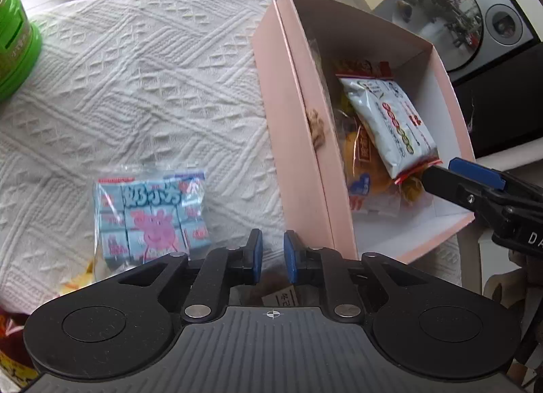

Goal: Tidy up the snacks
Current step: 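Move the left tool to the Peppa Pig packet while the right tool approaches the cookie packet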

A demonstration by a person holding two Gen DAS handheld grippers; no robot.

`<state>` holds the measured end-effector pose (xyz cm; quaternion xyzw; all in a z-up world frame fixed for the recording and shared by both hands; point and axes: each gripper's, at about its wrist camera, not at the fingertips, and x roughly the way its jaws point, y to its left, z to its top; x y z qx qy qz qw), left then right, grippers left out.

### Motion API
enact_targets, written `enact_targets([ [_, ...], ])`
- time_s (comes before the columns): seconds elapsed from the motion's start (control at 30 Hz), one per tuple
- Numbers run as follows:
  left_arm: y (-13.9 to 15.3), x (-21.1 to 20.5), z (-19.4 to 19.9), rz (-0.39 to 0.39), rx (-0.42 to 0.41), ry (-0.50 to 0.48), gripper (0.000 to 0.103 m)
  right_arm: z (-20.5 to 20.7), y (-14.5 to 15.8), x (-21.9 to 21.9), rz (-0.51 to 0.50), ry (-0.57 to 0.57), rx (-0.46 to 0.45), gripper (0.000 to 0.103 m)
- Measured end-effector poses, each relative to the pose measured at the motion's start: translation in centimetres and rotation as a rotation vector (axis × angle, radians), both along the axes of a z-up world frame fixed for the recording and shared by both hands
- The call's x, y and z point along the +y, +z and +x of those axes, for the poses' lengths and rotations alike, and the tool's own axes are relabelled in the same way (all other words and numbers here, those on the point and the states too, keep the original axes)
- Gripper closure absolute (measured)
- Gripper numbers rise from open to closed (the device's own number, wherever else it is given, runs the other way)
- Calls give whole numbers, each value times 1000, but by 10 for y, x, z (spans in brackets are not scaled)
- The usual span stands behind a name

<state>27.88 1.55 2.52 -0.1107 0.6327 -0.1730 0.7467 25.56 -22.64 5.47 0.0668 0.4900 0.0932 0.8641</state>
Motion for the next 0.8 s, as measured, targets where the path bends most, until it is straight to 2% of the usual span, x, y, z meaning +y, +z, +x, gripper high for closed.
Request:
enact_targets([
  [0.2,-2,3,-39,-11,25,80,85,-15,10,0,13,14,-2,24],
  [0.33,-3,0,-74,11,25,95,85,-32,10,4,-1,42,8,24],
  [0.53,3,17,-104,-1,32,177,83,-72,21,26,-41,90,-48,24],
  [0.67,15,44,-114,-6,9,260,83,-89,20,40,-45,152,-11,24],
  [0.8,31,59,-111,-8,-44,294,83,-102,5,49,-55,191,67,24],
])
